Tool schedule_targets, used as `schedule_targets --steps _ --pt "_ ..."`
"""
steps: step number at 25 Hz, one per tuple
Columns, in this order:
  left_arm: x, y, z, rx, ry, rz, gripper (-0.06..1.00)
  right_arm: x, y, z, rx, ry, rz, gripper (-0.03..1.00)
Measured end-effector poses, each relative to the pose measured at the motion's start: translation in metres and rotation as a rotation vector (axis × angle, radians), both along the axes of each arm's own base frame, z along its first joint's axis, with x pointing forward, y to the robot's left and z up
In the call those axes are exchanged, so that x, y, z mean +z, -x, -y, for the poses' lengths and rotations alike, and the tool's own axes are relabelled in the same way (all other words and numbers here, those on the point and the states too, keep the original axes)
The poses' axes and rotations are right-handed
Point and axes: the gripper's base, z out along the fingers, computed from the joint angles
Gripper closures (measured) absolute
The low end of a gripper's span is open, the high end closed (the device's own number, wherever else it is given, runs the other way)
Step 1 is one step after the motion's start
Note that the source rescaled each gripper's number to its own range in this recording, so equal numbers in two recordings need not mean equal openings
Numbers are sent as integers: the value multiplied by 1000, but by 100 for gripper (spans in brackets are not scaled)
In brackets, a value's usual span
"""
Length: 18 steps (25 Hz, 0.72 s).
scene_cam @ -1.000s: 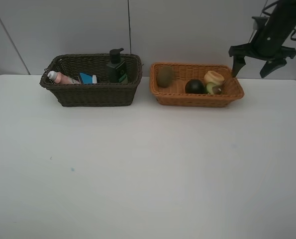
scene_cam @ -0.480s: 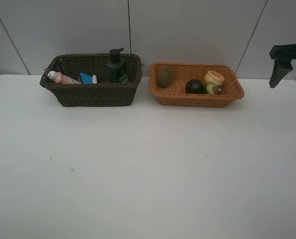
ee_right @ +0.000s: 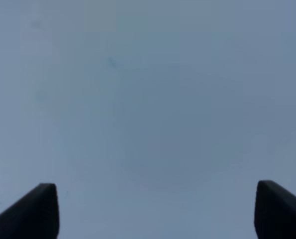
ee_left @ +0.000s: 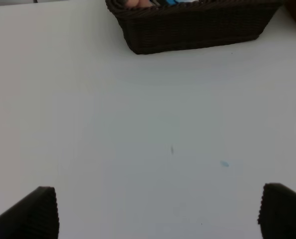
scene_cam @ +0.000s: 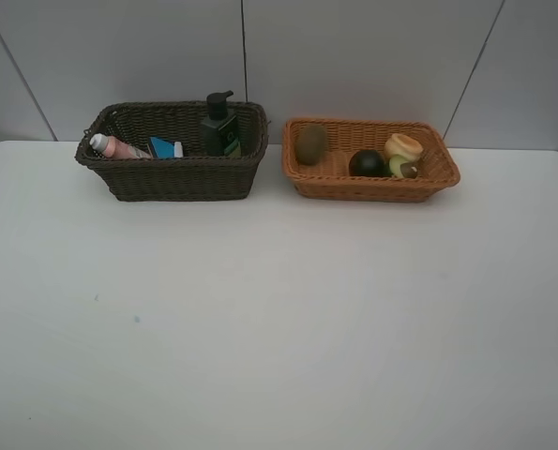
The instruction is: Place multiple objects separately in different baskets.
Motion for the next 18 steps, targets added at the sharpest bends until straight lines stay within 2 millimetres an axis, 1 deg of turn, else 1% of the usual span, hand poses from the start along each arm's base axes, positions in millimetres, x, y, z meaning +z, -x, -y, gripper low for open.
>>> schedule_targets --steps 4,8,10,12,13,18 --pt "0 0 0 0 0 0 -5 -6 64 2 0 -8 212 -3" --pt "0 0 0 0 0 0 -5 -17 108 3 0 -16 403 -3" --pt "0 0 0 0 0 0 -5 -19 125 2 1 -31 481 -3" --pt "0 0 0 0 0 0 -5 -22 138 2 4 -40 539 -3" --pt "0 0 0 0 0 0 -5 -22 140 2 4 -41 549 -3" --pt "0 0 0 0 0 0 -5 -23 142 2 8 -37 552 -3"
